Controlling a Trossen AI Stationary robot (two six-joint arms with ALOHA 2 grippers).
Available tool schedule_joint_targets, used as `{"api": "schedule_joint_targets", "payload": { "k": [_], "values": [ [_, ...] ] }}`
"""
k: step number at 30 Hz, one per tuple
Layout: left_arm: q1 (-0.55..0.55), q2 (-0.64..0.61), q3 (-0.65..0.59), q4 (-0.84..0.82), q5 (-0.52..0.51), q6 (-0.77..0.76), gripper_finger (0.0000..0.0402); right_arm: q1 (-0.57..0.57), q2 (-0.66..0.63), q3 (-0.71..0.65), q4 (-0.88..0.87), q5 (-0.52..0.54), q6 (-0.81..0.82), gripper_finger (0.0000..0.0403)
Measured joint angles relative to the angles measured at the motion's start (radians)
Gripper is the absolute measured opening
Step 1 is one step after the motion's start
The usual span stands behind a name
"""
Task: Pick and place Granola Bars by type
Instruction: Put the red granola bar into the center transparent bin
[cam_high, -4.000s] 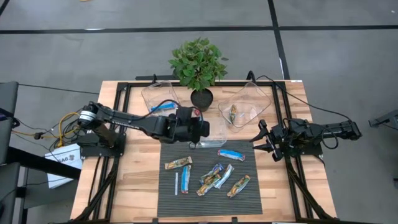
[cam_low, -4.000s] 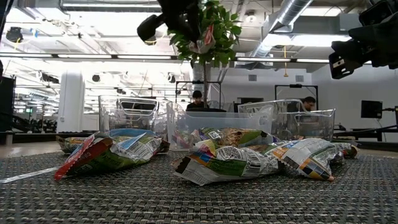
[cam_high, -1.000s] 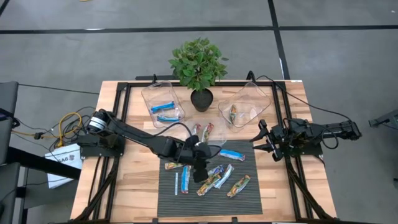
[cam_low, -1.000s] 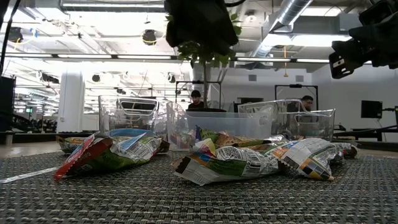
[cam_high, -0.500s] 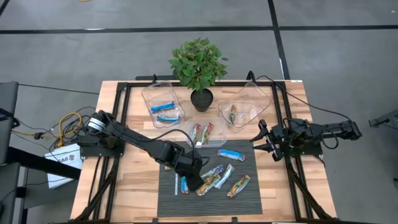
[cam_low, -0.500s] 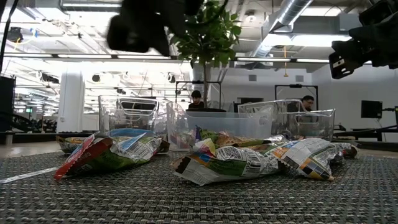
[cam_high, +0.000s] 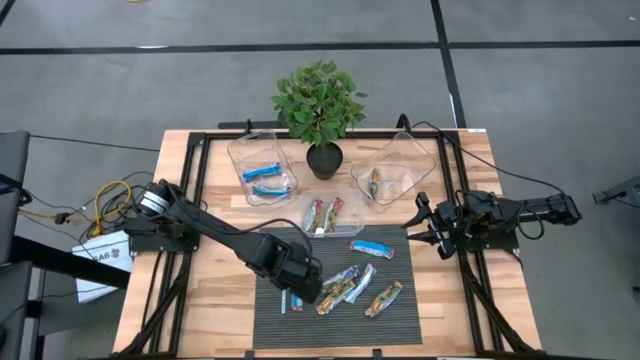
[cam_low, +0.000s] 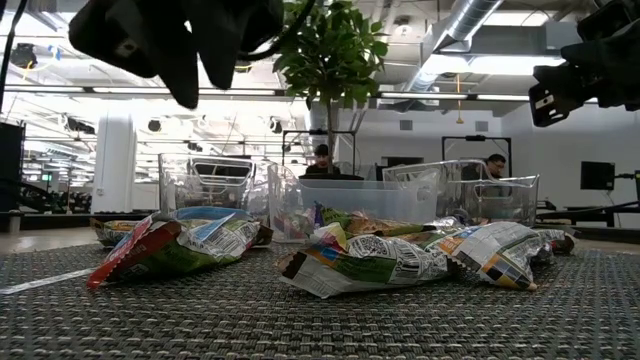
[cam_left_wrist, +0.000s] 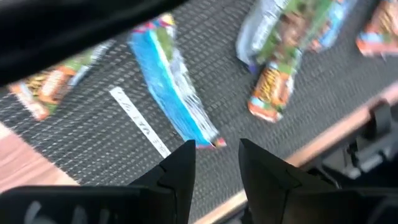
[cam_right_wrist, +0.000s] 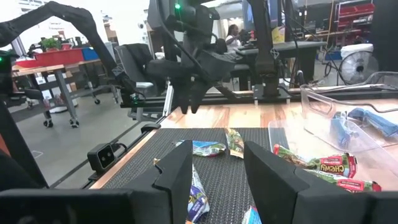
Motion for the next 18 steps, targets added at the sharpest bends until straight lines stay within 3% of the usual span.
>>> {"api": "schedule_joint_targets", "payload": {
  "k": [10, 18],
  "values": [
    [-0.002, 0.056, 0.000, -0.050, -0.073, -0.015, 0.0122, 0.000, -0.001, 0.000, 0.000, 0.000, 0.000, 0.0138],
    [0.003, 0.083, 0.000, -0.048, -0.080, 0.010, 0.0188, 0.000, 0.000, 0.000, 0.001, 0.001, 0.000, 0.0138]
  ]
}}
